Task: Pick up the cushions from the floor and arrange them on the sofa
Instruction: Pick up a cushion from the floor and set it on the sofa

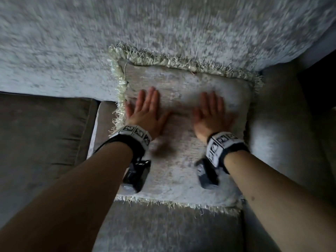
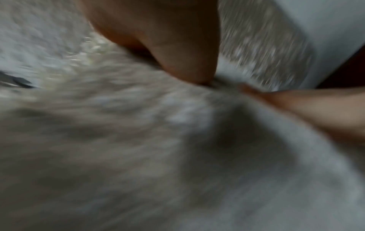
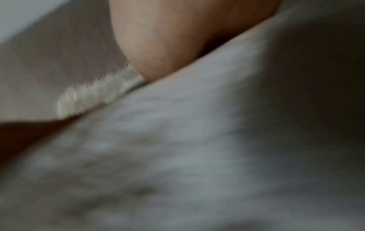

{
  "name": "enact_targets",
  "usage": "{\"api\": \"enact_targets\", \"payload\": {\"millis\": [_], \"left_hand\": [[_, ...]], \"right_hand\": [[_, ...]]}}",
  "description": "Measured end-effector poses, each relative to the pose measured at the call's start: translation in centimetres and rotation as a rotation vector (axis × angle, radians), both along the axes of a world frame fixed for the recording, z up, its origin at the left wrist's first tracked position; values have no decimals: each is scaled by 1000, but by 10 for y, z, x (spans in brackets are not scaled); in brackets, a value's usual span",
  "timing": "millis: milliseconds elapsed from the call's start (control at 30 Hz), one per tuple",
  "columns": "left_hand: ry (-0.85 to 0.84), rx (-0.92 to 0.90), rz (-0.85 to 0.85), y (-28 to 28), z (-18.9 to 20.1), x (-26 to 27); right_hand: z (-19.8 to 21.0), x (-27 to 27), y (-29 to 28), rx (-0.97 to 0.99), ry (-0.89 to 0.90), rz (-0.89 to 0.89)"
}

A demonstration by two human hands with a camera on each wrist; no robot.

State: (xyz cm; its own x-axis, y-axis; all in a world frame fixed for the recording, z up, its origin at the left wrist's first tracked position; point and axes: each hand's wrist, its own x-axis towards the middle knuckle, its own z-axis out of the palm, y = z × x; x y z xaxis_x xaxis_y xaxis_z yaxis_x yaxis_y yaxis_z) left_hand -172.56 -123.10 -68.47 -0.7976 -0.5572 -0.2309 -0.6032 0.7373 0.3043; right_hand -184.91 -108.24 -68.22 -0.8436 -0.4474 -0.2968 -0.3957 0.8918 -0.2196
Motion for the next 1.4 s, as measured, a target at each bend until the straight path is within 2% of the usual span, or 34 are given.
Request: {"api": "enact_targets", "payload": {"millis": [33, 100, 133, 167, 233, 300, 333, 433, 533, 600, 767, 867, 967, 1100, 1167, 1266, 1400], "left_hand": [[-54, 67, 132, -7, -7, 6], [-99, 287, 493, -23, -23, 22], [-88, 407, 626, -32, -32, 29], [-52, 513, 658, -39, -37, 35], [-3, 618, 586, -45, -35, 41], [14, 653, 585, -45, -31, 47], [-3, 668, 595, -45, -34, 51], [-69, 706, 561, -43, -45, 61], [-63, 676, 623, -44, -73, 69], [-55, 619, 637, -39, -70, 66], [-90, 466, 646, -24, -4, 49], [-19, 411, 564, -34, 51, 22], [2, 274, 378, -56, 103, -15], [70, 75, 205, -73, 152, -52], [62, -17, 156, -74, 169, -63], [58, -104, 142, -76, 172, -74], [-32, -152, 173, -74, 140, -65]], "right_hand": [[0, -10, 14, 29, -34, -98], [11, -28, 21, -34, -7, -298], [20, -35, 13, -85, 23, -329], [29, -44, 2, -157, 46, -300], [42, -61, -24, -255, 66, -66], [48, -68, -48, -196, -13, 162], [48, -70, -57, -120, -64, 221], [42, -70, -68, 13, -107, 259], [36, -64, -67, 30, 19, 289], [34, -61, -68, 20, 146, 324], [61, -61, -52, -110, 251, 339], [96, -76, -28, -213, 232, 170], [125, -90, -6, -310, 126, -54], [137, -95, 18, -478, 52, -311], [134, -92, 26, -536, 36, -376], [133, -93, 24, -538, 12, -406], [123, -94, 19, -439, -15, -316]]}}
